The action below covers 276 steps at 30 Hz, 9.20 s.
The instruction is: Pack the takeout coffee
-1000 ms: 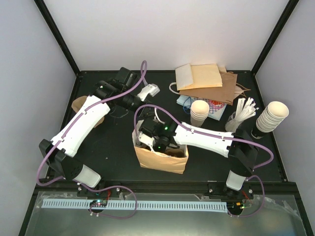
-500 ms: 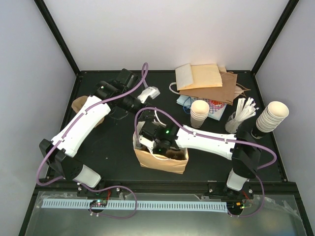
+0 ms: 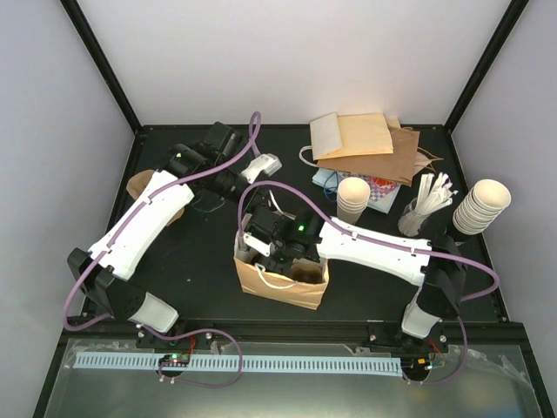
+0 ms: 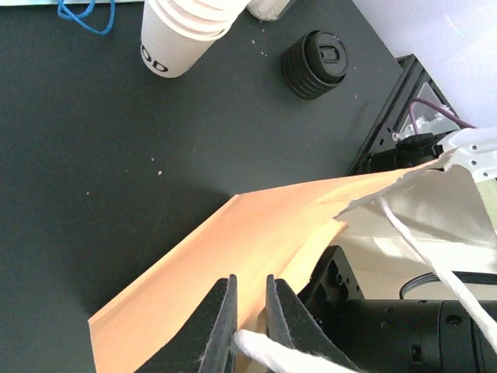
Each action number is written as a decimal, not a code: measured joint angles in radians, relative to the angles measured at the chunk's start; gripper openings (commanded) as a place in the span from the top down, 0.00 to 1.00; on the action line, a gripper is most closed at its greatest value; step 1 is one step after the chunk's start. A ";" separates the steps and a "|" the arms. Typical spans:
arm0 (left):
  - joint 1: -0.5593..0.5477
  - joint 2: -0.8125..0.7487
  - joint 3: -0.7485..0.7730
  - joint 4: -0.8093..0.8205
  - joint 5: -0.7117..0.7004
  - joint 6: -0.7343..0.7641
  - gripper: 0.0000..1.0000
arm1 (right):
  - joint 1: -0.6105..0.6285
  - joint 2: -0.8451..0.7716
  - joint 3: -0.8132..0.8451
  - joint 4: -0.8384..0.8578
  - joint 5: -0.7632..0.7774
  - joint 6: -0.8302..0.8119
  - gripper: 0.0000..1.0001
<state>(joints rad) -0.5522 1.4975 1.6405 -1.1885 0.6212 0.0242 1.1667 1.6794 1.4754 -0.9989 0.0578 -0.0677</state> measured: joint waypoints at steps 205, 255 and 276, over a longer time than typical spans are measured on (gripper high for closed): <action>0.493 0.029 0.018 0.631 -0.124 -0.114 0.01 | -0.191 -0.787 -0.458 0.161 0.455 0.182 0.00; 0.415 -0.540 -0.604 0.546 0.089 -0.370 0.01 | -0.442 -0.333 -0.033 -0.006 0.246 0.421 0.23; 0.203 -0.560 -0.661 0.569 -0.014 -0.359 0.01 | -0.579 -0.160 0.006 -0.127 0.164 0.380 0.65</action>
<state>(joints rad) -0.3492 0.9379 0.9791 -0.6197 0.6071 -0.3351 0.5880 1.5196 1.4818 -1.1263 0.2222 0.3122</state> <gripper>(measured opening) 0.989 0.348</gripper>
